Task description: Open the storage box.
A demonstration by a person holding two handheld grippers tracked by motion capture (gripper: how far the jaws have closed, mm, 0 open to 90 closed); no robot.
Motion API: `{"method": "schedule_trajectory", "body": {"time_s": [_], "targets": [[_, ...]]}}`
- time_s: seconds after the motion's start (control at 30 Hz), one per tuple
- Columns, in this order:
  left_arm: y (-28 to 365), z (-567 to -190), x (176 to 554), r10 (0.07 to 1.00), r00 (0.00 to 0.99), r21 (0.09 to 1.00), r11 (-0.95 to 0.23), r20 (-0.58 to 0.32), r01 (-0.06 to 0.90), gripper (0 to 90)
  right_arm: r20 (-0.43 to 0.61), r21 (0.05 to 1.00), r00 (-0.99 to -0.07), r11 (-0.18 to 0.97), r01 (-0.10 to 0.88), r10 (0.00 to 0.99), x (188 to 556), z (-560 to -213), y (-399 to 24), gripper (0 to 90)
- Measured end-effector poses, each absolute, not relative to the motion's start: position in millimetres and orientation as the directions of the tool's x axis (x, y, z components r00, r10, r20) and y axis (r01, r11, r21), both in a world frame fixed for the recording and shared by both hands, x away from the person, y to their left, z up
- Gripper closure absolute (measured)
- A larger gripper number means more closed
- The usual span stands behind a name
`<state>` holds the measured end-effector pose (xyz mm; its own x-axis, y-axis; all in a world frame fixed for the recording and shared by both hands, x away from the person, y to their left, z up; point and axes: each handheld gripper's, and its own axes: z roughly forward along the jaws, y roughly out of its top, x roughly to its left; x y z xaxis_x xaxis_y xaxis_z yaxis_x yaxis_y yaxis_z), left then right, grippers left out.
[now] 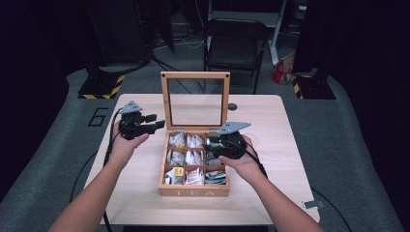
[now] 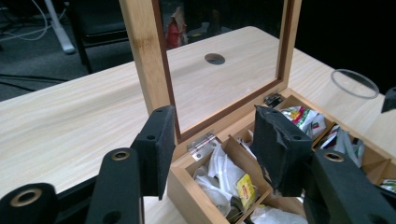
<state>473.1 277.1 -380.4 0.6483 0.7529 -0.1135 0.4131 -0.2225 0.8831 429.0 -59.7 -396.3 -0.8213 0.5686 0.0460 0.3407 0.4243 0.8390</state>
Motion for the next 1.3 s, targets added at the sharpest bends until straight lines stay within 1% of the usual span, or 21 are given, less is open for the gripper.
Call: {"method": "schedule_trajectory", "body": {"time_s": [0.07, 0.37, 0.5, 1.0, 1.07, 1.3], "targets": [[277, -381, 472, 0.748, 0.654, 0.884, -0.225, -0.113, 0.410, 48.3, 0.037, 0.840, -0.829, 0.432, 0.328, 0.558, 428, -399, -57, 58.7], [278, -384, 467, 0.739, 0.665, 0.883, -0.235, -0.109, 0.406, 48.2, 0.067, 0.838, -0.853, 0.436, 0.330, 0.518, 426, -407, -42, 59.2], [280, -385, 466, 0.743, 0.661, 0.882, -0.235, -0.107, 0.408, 48.2, 0.059, 0.836, -0.864, 0.448, 0.316, 0.499, 426, -410, -35, 59.2], [281, -390, 463, 0.748, 0.656, 0.881, -0.236, -0.104, 0.410, 48.2, 0.079, 0.824, -0.886, 0.470, 0.315, 0.456, 425, -420, -16, 59.2], [281, -391, 463, 0.748, 0.655, 0.883, -0.230, -0.110, 0.410, 48.2, 0.070, 0.825, -0.897, 0.481, 0.298, 0.437, 426, -422, -14, 59.6], [278, -392, 463, 0.741, 0.663, 0.879, -0.238, -0.111, 0.413, 48.2, 0.072, 0.815, -0.910, 0.502, 0.289, 0.407, 423, -428, -3, 60.6]]}}
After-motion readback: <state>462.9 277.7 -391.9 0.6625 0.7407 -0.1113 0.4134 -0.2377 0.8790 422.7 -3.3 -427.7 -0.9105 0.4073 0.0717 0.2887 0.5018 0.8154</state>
